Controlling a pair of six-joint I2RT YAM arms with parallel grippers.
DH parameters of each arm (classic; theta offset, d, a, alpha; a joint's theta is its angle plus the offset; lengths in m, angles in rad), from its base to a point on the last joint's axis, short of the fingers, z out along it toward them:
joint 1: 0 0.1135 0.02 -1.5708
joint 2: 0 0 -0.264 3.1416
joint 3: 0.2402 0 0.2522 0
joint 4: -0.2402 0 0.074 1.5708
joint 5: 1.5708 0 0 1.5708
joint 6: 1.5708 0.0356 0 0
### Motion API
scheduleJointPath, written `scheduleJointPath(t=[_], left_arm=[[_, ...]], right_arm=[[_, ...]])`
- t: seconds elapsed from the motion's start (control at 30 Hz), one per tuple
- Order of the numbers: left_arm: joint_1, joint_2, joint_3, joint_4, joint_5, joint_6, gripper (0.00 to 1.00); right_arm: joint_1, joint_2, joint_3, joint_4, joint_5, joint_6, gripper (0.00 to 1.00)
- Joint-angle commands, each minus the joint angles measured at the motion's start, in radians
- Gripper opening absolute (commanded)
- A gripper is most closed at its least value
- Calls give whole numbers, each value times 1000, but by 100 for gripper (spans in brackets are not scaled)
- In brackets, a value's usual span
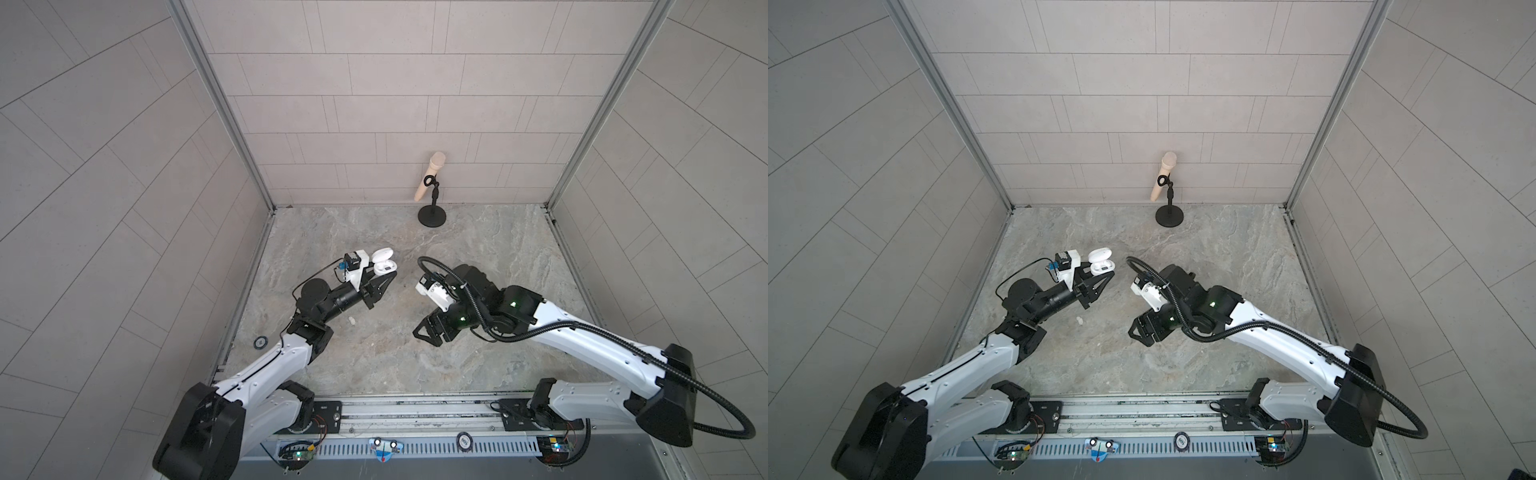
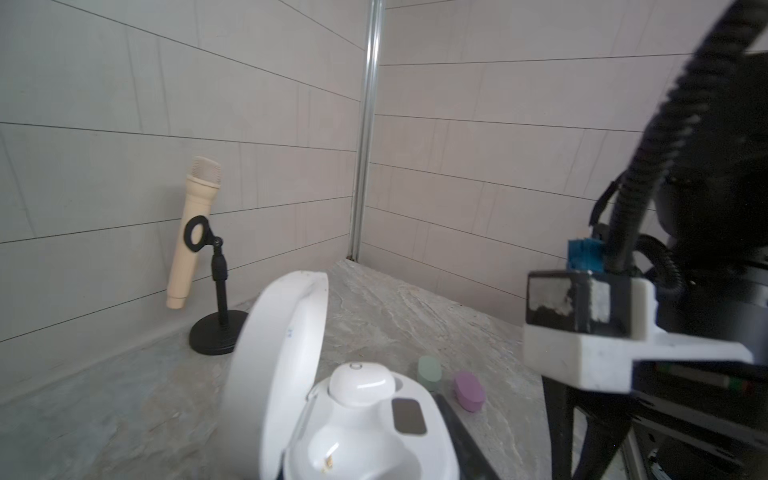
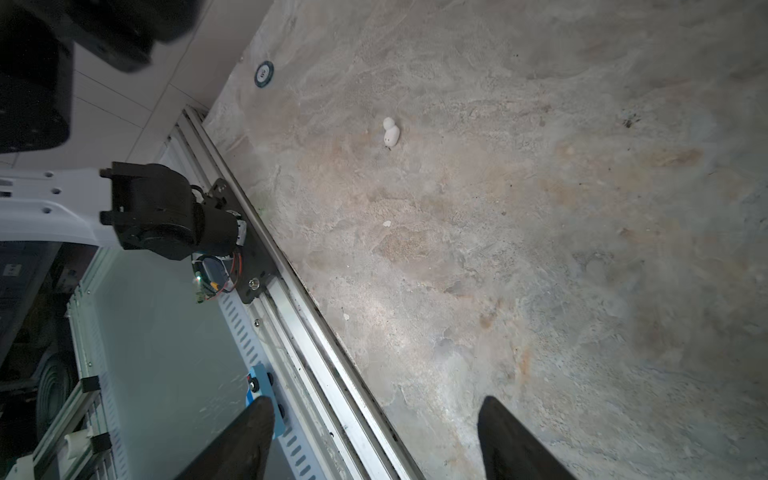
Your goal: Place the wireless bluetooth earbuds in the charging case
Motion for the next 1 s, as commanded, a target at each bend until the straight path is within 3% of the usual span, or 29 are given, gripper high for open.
scheduleJointPath(t=[0.0,0.37,0.97], left_arm=[[69,16,39,5,9,13,13],[255,144,178,30,96,-9,13],[371,344,342,90,213,-81,13]], right_arm=[[27,91,22,75,70,-46,79],[139,501,257,66,261,-166,78],[193,980,834,-174,326,-255,73]])
